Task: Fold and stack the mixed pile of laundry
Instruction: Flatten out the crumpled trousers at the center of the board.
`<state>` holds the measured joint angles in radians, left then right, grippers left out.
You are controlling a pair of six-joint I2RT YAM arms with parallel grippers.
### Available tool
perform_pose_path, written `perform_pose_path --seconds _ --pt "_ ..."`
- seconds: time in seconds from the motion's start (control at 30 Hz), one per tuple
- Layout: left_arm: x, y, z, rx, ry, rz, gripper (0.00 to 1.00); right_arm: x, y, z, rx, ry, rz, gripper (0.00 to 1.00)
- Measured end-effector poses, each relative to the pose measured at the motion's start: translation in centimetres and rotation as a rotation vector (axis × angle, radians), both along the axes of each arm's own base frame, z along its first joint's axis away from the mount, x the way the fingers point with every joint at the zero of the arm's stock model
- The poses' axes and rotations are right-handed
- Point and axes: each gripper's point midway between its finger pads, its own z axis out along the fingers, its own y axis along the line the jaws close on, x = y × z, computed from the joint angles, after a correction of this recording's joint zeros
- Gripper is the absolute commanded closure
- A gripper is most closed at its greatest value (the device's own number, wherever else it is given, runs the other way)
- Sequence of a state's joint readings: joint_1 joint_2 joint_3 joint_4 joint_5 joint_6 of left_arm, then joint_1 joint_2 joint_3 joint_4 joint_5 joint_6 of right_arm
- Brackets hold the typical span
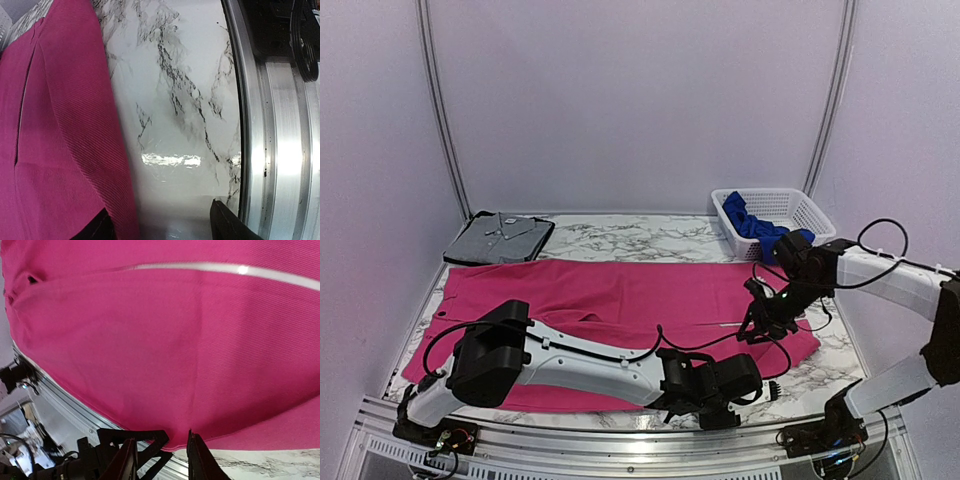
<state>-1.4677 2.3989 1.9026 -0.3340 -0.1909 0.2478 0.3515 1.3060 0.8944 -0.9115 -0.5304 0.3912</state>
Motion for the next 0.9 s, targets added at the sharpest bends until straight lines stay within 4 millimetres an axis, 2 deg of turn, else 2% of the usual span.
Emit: perform_pose_path --seconds 0.1,0.2,0.27,0.4,0.63,0.7,0.8,0.83,0.9 --pt "0.0 0.0 0.1 0.009 -0.040 -0.009 0.36 -1.5 1.6 -2.0 -0.048 0.067 0.083 0.80" --pt "0.2 0.1 0.2 0.016 -0.072 -0.006 0.36 -2.6 1.8 -4.0 -0.115 0.132 0.122 0.85" --pt "0.5 0.2 0.3 0.020 -0.092 -0.003 0.36 -2.9 1.3 -4.4 -0.151 0.148 0.116 0.88" --pt "1.0 0.6 0.3 0.031 -0.122 0.009 0.36 -4.1 -0.3 -3.8 -0.200 0.139 0.077 0.89" --pt "1.6 1.4 0.4 0.039 -0.153 0.034 0.34 -9.1 -3.8 -3.7 -0.249 0.219 -0.032 0.89" --pt "1.7 1.6 0.4 0.038 -0.157 0.039 0.33 -9.8 -4.3 -3.6 -0.255 0.235 -0.055 0.84" --pt "1.6 2.0 0.4 0.029 -0.159 0.035 0.34 -10.1 -4.7 -3.0 -0.251 0.237 -0.101 0.69" --pt "1.6 2.1 0.4 0.029 -0.162 0.030 0.34 -9.8 -4.7 -2.5 -0.244 0.227 -0.119 0.62" --pt "1.3 2.1 0.5 0.025 -0.170 0.015 0.35 -8.2 -4.5 -1.1 -0.224 0.188 -0.157 0.55"
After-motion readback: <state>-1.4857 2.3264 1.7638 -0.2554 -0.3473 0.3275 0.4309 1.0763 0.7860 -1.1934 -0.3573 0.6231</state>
